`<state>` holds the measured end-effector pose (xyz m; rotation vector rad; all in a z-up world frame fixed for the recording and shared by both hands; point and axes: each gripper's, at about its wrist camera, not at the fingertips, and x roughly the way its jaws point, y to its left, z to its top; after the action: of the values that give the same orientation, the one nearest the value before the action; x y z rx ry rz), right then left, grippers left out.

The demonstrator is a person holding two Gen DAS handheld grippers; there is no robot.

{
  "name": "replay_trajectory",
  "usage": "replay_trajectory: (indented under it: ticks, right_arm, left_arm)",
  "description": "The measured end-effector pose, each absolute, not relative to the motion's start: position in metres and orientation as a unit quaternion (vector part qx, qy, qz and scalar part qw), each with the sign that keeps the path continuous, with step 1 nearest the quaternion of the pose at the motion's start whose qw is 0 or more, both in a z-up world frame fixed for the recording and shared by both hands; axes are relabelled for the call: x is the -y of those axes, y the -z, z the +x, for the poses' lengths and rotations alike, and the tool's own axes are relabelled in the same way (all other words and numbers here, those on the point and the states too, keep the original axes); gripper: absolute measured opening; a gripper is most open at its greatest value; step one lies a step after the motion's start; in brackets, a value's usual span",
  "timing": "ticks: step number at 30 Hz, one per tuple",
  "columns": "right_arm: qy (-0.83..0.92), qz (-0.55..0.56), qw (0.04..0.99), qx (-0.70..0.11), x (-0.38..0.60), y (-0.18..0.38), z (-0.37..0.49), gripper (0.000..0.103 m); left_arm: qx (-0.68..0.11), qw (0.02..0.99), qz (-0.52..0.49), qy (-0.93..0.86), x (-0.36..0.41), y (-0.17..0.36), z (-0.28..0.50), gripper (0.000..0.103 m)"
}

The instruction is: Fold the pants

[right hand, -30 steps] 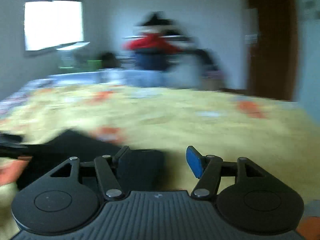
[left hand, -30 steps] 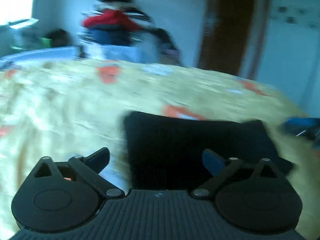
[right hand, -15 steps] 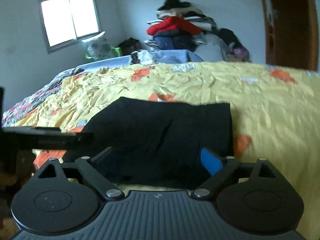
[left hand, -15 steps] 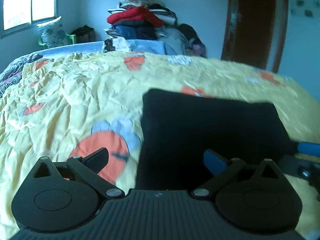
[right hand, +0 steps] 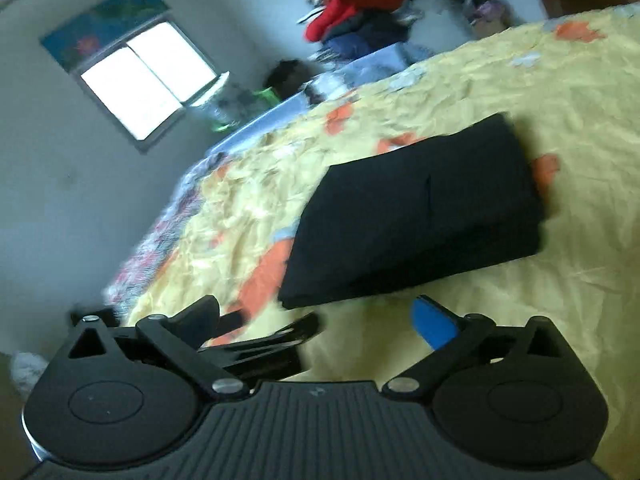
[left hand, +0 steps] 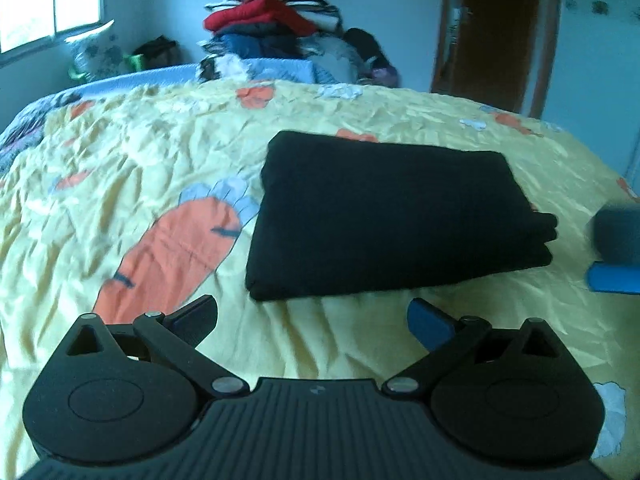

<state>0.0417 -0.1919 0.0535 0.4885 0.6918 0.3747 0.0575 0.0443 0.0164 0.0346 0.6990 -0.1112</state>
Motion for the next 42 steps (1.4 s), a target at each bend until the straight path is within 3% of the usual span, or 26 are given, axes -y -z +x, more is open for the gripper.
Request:
replay_trajectory:
  ticks: [5,24,42]
  right_arm:
    - [-0.037,0.074,0.945,-0.316,0.172,-0.028,0.041,0.103]
    - [-0.023,0.026,0.959,-0.28,0.155,0.008,0.032,0.103]
    - [-0.008,0.024,0.949,-0.315,0.149,0.023,0.041,0.103]
  left_arm:
    - [-0.34,0.939,0.036,0.028,-0.038,-0.002,0.056,0.103]
    - [-0.324,0.944,0.056,0.028,-0.029,0.015,0.052,0.103]
    - [-0.317,0.946,0.052,0.03,-0.036,0.018,0.048,0.103]
